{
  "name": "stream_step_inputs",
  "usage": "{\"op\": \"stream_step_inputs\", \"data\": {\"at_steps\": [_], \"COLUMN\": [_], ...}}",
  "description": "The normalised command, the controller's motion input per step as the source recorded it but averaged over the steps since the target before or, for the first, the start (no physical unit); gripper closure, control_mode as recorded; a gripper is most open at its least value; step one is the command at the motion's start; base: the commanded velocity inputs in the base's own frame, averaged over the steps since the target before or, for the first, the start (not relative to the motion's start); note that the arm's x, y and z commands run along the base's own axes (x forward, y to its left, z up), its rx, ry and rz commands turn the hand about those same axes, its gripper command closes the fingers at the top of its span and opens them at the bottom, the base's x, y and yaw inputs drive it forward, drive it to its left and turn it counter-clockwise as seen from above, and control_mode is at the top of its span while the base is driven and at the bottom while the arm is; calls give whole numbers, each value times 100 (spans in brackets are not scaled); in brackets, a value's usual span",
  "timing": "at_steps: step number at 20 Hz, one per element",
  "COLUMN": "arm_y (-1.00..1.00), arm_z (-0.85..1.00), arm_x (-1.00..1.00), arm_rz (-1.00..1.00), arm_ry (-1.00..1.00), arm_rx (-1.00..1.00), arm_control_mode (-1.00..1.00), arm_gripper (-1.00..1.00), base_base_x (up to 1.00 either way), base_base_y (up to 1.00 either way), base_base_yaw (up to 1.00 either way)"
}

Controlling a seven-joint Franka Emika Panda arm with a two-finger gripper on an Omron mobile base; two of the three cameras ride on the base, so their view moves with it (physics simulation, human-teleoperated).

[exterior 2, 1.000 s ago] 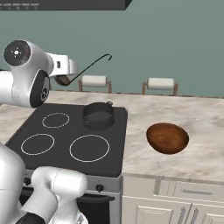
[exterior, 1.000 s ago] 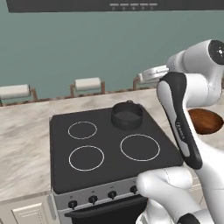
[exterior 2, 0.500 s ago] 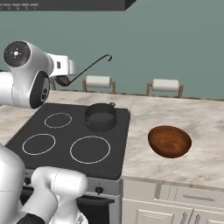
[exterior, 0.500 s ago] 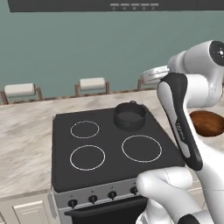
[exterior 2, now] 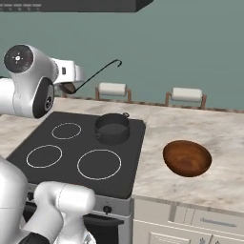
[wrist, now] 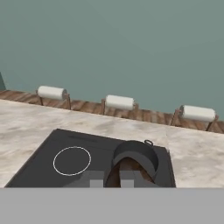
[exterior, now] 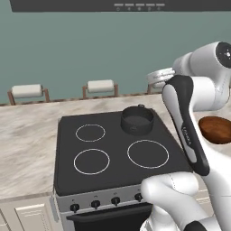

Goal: Open the cabinet and move the ladle to the pot. Then close the cabinet.

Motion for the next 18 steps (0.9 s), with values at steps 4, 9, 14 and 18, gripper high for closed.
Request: {"op": "stream_step_inputs", "data": {"at_steps": [4,9,14,18], "arm_y": [0,0,0,-2], "arm_z": [0,-23,-34,-28], "arm_x": [0,40,56,31], "arm_rz": [0,3,2,0], "arm_ry": [0,2,6,7], "arm_rx": [0,0,0,0], "arm_control_mode": [100,-100,-100,-100], "arm_gripper": [100,100,100,100], "base_base_x": [61,26,0,0], "base_base_y": [0,0,0,0], "base_base_yaw": [6,2,0,0]}}
